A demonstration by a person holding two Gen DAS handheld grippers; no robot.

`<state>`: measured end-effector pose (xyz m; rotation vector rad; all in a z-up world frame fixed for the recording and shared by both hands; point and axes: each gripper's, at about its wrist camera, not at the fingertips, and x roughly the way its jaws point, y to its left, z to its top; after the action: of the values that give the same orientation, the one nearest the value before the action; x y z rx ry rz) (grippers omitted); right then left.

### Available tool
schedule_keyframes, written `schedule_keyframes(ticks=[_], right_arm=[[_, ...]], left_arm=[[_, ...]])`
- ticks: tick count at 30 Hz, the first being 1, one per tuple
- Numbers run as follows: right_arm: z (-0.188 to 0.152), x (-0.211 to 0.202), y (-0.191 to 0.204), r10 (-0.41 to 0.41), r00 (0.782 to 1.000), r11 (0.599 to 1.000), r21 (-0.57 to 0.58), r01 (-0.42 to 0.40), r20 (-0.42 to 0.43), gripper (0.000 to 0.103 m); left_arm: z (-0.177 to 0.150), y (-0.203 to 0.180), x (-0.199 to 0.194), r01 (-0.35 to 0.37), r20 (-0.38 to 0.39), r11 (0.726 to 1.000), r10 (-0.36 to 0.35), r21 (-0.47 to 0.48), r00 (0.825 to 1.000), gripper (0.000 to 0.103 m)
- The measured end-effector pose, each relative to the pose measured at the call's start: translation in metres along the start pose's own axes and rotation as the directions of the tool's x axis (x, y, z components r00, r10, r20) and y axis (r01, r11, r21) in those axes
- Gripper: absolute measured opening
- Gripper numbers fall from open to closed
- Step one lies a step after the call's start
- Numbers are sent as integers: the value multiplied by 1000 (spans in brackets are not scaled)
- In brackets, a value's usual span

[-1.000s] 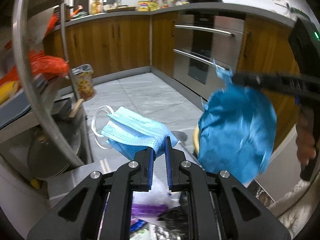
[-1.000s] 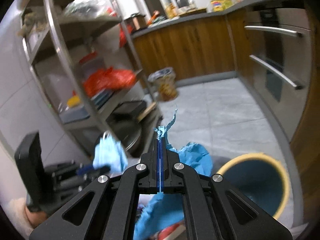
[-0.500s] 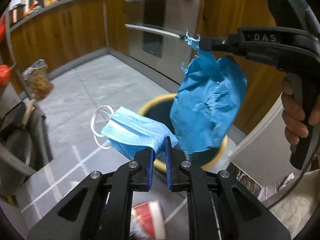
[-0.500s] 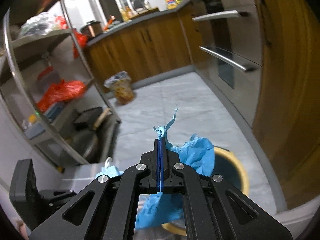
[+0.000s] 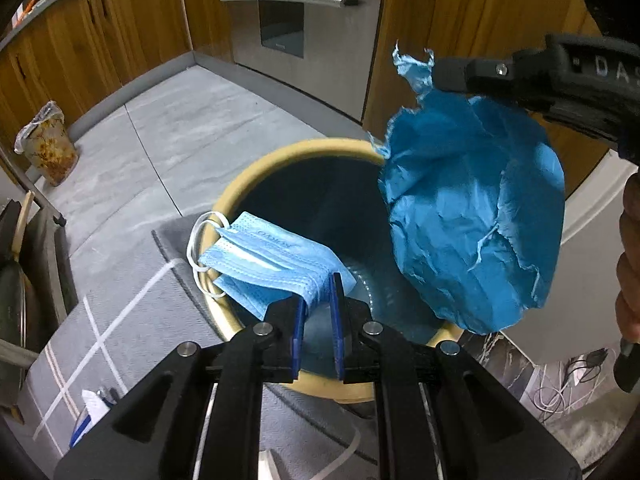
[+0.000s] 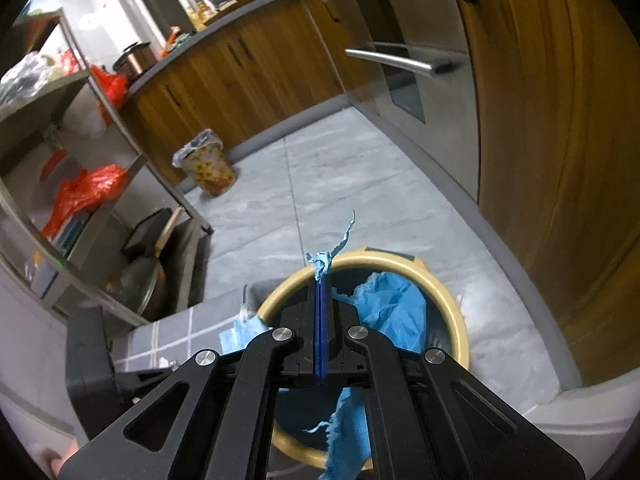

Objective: Collect trash
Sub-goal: 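Open the right tool to drop the blue bag while the left tool drops the mask, then move both tools back over the trash pile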

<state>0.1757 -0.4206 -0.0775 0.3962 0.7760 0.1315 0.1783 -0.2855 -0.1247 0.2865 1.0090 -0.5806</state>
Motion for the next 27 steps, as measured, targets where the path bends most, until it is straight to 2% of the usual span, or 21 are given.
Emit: schedule_keyframes(ticks=[2,4,5,6,10,12,14,20,23,27], right_arm=[[0,4,-1,-1,1000,1000,10,1,-13,2],[0,6,0,4,1000,1000,-1,-4,-15,2],[0,6,0,-2,1000,1000,-8,2,-14,2],[0,6,-1,-3,1000,1000,-9,3,-14,2],[1,8,-1,0,1000,1000,6,0,-19,3],[1,12,0,-2,1000,1000,-1,1,-30,8],[0,13,2,-10,999,1000,-5,9,-37,32],[-1,3,13,-27,999,999,-43,26,-17,67],[-5,-6,24,-38,999,996,-82,38,0,76],[-13,-20,45,-24,1000,992,-122,26,17,81]], left_arm=[[-1,-1,3,-3,-2,1000,3,1,1000,22],[0,-1,2,-13,16,1000,13,7,1000,38],[-1,-2,-1,-17,26,1000,17,7,1000,49],[-1,-2,-4,-17,36,1000,17,3,999,55],[-2,2,-16,-10,50,1000,11,-27,999,57],[-5,5,-28,-13,67,999,16,-36,998,59],[-8,11,-43,-22,85,999,26,-48,996,61],[-26,36,-101,-53,152,991,71,-121,986,69],[-42,44,-135,-89,187,986,115,-144,976,74],[-65,58,-176,-141,216,974,178,-176,960,80]])
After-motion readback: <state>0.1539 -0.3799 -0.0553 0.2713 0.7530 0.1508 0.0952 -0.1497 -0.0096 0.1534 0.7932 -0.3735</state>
